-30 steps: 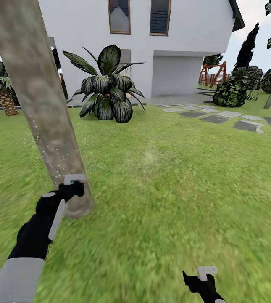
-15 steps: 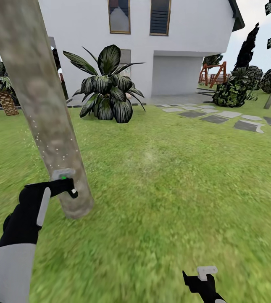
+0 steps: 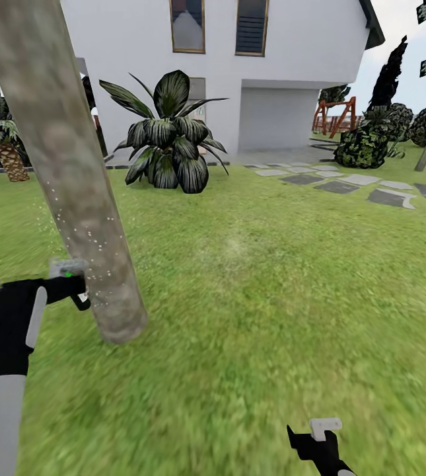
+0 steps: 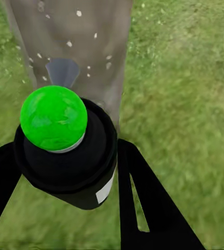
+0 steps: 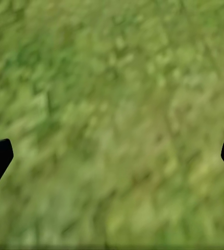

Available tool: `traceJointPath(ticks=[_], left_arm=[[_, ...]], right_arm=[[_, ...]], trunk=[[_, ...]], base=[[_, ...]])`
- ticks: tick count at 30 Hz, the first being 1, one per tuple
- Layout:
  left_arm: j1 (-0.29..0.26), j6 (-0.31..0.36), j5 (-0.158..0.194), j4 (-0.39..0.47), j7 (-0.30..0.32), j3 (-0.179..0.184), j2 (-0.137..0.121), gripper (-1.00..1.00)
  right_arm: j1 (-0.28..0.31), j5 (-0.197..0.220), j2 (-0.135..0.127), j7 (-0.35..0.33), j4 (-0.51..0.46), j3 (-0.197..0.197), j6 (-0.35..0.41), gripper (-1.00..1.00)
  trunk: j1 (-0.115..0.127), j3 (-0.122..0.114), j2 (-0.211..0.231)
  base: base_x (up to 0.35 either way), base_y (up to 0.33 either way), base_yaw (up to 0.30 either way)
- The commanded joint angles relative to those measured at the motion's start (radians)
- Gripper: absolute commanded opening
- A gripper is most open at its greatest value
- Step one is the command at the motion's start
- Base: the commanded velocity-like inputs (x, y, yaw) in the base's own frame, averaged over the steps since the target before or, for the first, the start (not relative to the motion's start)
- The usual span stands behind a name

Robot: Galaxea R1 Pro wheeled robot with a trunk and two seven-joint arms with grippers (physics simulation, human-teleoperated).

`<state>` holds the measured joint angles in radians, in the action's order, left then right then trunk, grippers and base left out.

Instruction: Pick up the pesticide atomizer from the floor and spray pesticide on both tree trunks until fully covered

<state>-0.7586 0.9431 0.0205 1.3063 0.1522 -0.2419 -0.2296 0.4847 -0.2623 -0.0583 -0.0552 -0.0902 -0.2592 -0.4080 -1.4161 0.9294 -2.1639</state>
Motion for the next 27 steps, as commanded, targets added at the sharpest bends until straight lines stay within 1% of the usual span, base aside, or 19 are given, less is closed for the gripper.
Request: traceJointPath(ticks=[1,3,4,7,8,9,11,13,14,15,16,17,18,20,23,27], left_arm=[[0.017,0.0,0.002,0.002,0.001,-0.001,0.001,-1.0],[0.03,0.0,0.001,0.002,-0.001,-0.008,0.0,-1.0],[0.069,-0.008,0.002,0.003,-0.005,-0.009,0.0,-1.0],[0.173,-0.155,0.003,-0.004,-0.007,-0.001,0.017,-1.0],[0.205,-0.214,0.004,-0.006,-0.008,0.0,0.021,-1.0],[0.236,-0.301,0.005,-0.034,-0.008,0.0,0.029,-1.0],[0.246,-0.351,0.001,-0.097,-0.008,0.002,0.057,-1.0],[0.247,-0.369,0.0,-0.126,-0.008,0.002,0.066,-1.0],[0.248,-0.391,-0.002,-0.177,-0.008,0.0,0.067,-1.0],[0.249,-0.452,-0.003,-0.256,-0.008,-0.001,0.066,-1.0],[0.249,-0.624,-0.019,-0.433,-0.012,0.004,0.067,-1.0],[0.248,-0.718,-0.031,-0.498,-0.016,0.002,0.064,-1.0],[0.248,-0.735,-0.034,-0.509,-0.016,-0.001,0.063,-1.0],[0.248,-0.748,-0.035,-0.518,-0.016,-0.004,0.062,-1.0],[0.248,-0.751,-0.036,-0.526,-0.016,0.003,0.066,-1.0],[0.248,-0.75,-0.036,-0.525,-0.016,0.001,0.068,-1.0]], right_arm=[[0.0,0.0,0.0,0.0,0.0,0.0,0.0,1.0],[0.0,0.0,0.0,0.0,0.001,0.0,0.0,1.0],[0.0,0.0,0.0,0.0,0.001,0.0,0.0,1.0],[0.0,0.0,0.0,0.0,0.001,0.0,0.0,1.0],[0.0,0.0,0.0,0.0,0.001,0.0,0.0,1.0],[0.0,0.0,0.0,0.0,0.0,0.0,0.0,1.0],[0.0,0.0,0.0,0.0,0.001,0.001,0.0,1.0],[0.0,0.0,0.002,-0.001,0.001,0.001,0.0,1.0],[0.0,0.0,0.006,-0.001,0.001,0.001,0.0,1.0],[0.0,0.0,0.009,-0.001,0.001,0.001,0.0,1.0],[0.0,-0.001,0.009,-0.002,0.001,0.001,0.0,1.0],[0.0,-0.001,0.009,-0.001,0.001,0.0,0.0,1.0],[0.0,-0.001,0.009,0.0,0.001,0.0,0.0,1.0],[0.0,0.0,0.008,-0.001,0.001,0.0,0.0,1.0],[0.0,0.001,0.008,-0.001,0.001,0.0,0.0,1.0],[0.0,0.001,0.008,-0.001,0.001,0.0,0.0,1.0]], trunk=[[0.0,0.0,0.0],[0.0,0.0,0.0],[0.0,0.0,0.0],[0.0,0.0,0.0],[0.0,0.0,0.0],[0.0,0.0,0.0],[0.0,0.0,0.0],[0.0,0.0,0.0],[0.0,0.0,0.0],[0.0,0.0,0.0],[0.0,0.0,0.0],[0.0,0.0,0.0],[0.0,0.0,0.0],[0.0,0.0,0.0],[0.0,0.0,0.0],[0.0,0.0,0.0]], base=[[0.0,0.0,0.0],[0.0,0.0,0.0],[0.0,0.0,0.0],[0.0,0.0,0.0],[0.0,0.0,0.0],[0.0,0.0,0.0],[0.0,-0.138,0.0],[0.0,-0.242,0.0],[0.0,-0.265,0.0],[0.005,-0.269,0.0],[0.165,-0.231,0.0],[0.215,-0.21,0.0],[0.224,-0.205,0.0],[0.215,-0.208,0.0],[0.189,-0.218,0.0],[0.185,-0.22,0.0]])
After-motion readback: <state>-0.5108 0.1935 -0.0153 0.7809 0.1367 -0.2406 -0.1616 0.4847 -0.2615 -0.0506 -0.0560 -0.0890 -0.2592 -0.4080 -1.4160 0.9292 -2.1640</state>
